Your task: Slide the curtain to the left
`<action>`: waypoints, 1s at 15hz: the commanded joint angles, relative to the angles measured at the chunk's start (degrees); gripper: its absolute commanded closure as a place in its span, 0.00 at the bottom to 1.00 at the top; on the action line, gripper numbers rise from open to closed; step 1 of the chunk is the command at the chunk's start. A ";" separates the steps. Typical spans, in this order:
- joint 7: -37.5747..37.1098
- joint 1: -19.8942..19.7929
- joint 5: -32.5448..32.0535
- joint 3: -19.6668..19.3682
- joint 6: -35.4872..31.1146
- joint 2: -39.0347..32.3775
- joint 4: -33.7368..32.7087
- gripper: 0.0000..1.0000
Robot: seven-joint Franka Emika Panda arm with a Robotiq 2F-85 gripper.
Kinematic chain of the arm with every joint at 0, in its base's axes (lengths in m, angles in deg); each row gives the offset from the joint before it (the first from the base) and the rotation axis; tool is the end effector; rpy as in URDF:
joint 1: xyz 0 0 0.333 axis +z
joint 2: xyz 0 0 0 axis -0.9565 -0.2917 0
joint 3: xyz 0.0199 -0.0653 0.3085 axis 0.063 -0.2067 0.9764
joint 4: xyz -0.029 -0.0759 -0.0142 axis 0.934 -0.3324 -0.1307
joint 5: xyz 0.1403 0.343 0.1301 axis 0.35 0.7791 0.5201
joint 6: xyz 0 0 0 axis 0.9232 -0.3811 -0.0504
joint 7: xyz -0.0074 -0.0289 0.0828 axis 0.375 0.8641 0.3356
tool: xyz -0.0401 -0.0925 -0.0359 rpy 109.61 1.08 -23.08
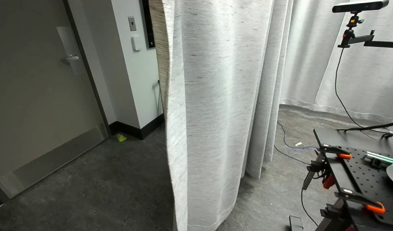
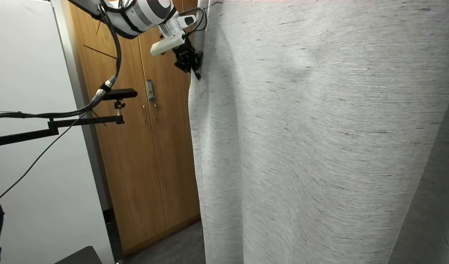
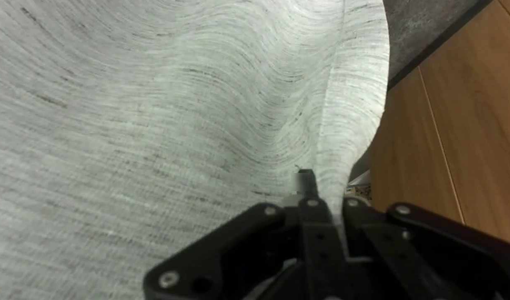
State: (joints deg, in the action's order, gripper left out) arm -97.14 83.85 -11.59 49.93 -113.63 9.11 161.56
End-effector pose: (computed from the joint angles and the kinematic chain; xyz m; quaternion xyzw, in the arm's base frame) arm 0.5746 0.2341 0.6325 0.9446 0.1714 0.2741 0.0574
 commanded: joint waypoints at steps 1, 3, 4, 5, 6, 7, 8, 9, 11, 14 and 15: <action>2.60 2.67 2.76 1.39 1.05 -4.61 0.33 0.99; 3.69 2.78 2.71 1.45 1.40 -4.55 0.21 0.99; 3.98 2.80 2.67 1.44 1.79 -4.59 0.04 0.99; 4.18 2.73 2.75 1.35 2.20 -4.63 -0.09 0.99; 4.24 2.67 2.69 1.28 2.73 -4.66 -0.25 0.72; 4.54 2.61 2.97 1.23 3.00 -4.70 -0.35 0.71; 4.91 2.75 3.69 1.34 4.25 -5.37 -0.17 0.65; 3.76 1.94 1.42 0.13 3.04 -1.86 0.09 0.83; 3.80 3.20 1.89 0.61 3.43 -4.70 0.69 0.66; 3.82 3.57 1.95 0.71 3.39 -5.99 0.62 0.65; 3.82 3.55 1.95 0.67 3.40 -5.89 0.51 0.65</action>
State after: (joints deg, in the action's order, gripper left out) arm -93.40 86.47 -9.80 51.53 -110.43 3.30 162.34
